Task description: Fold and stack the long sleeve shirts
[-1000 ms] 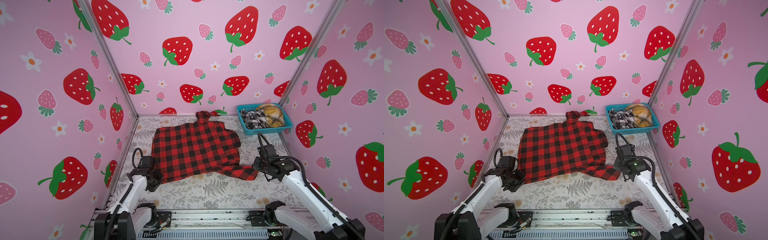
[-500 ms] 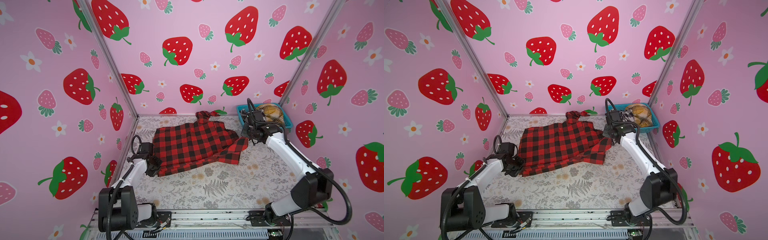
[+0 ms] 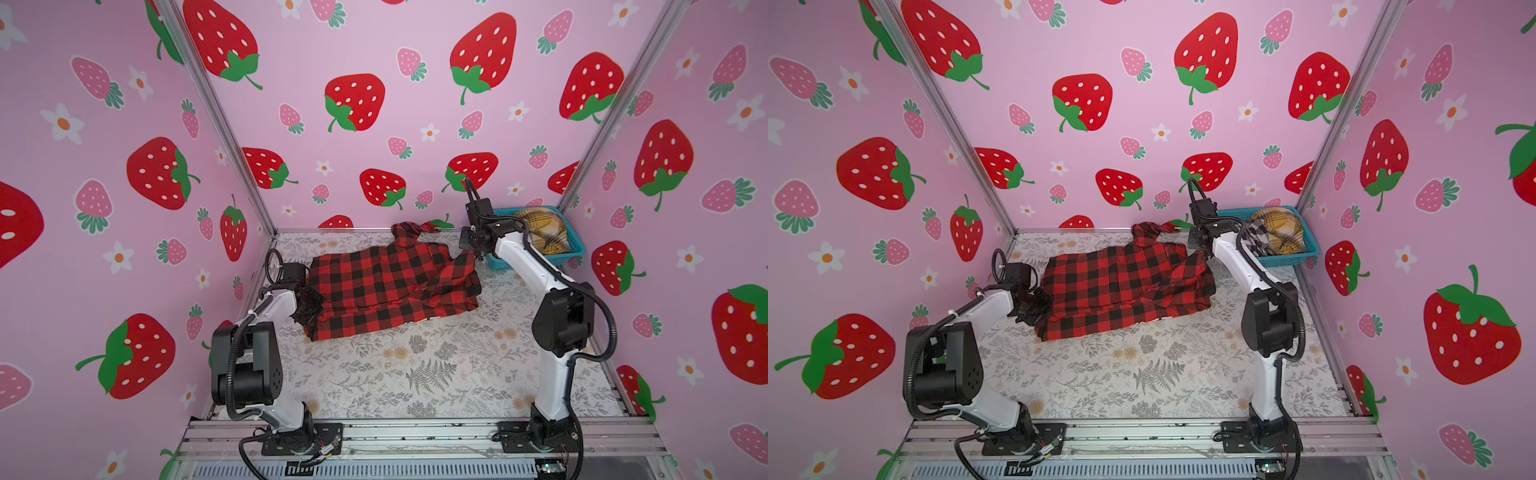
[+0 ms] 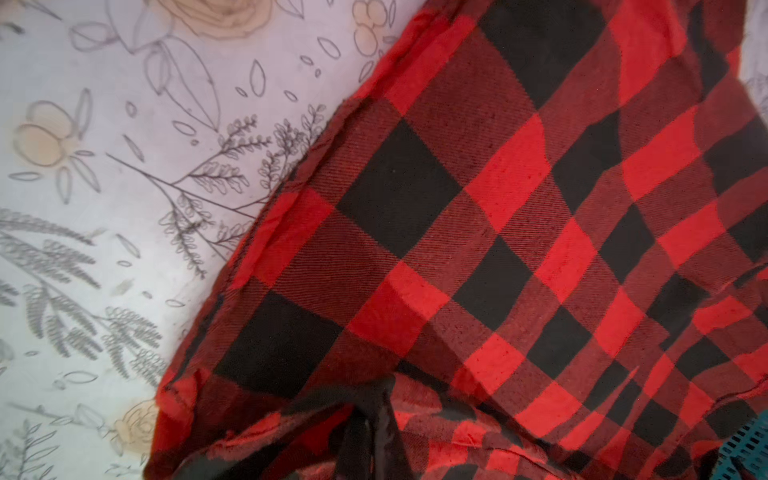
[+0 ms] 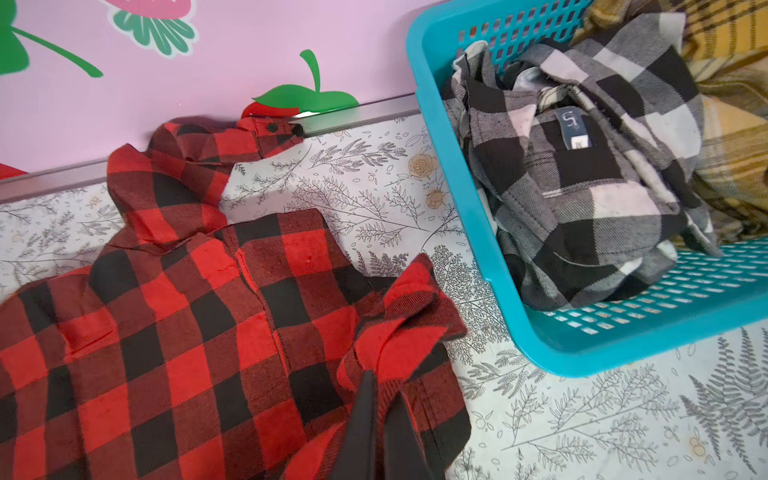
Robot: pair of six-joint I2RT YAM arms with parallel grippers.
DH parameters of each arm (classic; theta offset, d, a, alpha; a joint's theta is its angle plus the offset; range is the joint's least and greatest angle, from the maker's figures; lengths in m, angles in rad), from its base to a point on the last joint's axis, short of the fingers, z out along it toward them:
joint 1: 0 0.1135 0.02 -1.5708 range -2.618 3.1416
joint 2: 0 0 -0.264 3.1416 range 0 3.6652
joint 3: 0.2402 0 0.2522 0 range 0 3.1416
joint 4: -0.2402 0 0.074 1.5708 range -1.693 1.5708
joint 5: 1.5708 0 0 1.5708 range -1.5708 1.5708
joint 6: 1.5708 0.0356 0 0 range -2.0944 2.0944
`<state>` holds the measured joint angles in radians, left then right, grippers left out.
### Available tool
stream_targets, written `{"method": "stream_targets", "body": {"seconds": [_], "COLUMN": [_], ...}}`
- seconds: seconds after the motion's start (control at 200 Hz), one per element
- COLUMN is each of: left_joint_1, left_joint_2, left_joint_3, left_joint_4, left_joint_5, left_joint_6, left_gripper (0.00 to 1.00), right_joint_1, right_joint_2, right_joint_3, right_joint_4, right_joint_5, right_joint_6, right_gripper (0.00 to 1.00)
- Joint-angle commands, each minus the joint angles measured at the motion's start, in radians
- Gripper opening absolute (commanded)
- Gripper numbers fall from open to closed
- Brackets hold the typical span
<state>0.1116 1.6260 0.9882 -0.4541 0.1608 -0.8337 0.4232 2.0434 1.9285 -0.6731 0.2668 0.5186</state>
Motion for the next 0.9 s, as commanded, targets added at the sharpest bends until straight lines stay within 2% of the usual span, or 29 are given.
{"method": "stream_targets", "body": {"seconds": [0.0,0.095,0.18,0.195,0.24,0.285,0.335,0.4,0.465,0.535,0.68,0.765,0.89], "left_joint_1": [0.005,0.006,0.01,0.011,0.01,0.01,0.001,-0.02,-0.044,-0.076,-0.148,-0.159,-0.153], "left_joint_2": [0.028,0.054,0.068,0.07,0.068,0.054,0.023,-0.029,-0.078,-0.121,-0.154,-0.142,-0.12], "left_joint_3": [0.042,0.045,0.059,0.064,0.078,0.092,0.103,0.115,0.115,0.093,0.002,-0.052,-0.104], "left_joint_4": [0.002,-0.013,-0.035,-0.041,-0.06,-0.086,-0.117,-0.156,-0.182,-0.188,-0.137,-0.111,-0.075], "left_joint_5": [0.0,-0.018,-0.068,-0.073,-0.082,-0.101,-0.132,-0.171,-0.183,-0.166,-0.053,-0.003,0.006], "left_joint_6": [0.006,-0.001,-0.004,-0.004,-0.005,-0.009,-0.016,-0.019,-0.015,-0.016,-0.03,-0.037,-0.027], "left_gripper": [0.0,0.0,0.0,0.04,0.28,0.46,0.56,0.62,0.63,0.62,0.5,0.43,0.4], "right_joint_1": [0.003,0.003,0.003,0.003,0.003,0.003,0.005,0.006,0.006,0.006,0.003,-0.015,-0.07], "right_joint_2": [0.027,0.057,0.095,0.104,0.132,0.161,0.19,0.217,0.216,0.179,0.06,-0.01,-0.073], "right_joint_3": [0.048,0.081,0.135,0.152,0.205,0.269,0.351,0.443,0.491,0.461,0.219,0.051,-0.129], "right_joint_4": [-0.036,-0.042,-0.058,-0.065,-0.082,-0.108,-0.139,-0.182,-0.219,-0.23,-0.19,-0.139,-0.064], "right_joint_5": [-0.001,0.003,0.005,0.008,0.011,0.012,0.021,0.041,0.065,0.091,0.1,0.089,0.021], "right_joint_6": [-0.029,-0.042,-0.059,-0.061,-0.072,-0.084,-0.098,-0.113,-0.118,-0.112,-0.073,-0.046,-0.009], "right_gripper": [0.0,0.0,0.15,0.18,0.25,0.36,0.47,0.58,0.63,0.66,0.66,0.66,0.65]}}
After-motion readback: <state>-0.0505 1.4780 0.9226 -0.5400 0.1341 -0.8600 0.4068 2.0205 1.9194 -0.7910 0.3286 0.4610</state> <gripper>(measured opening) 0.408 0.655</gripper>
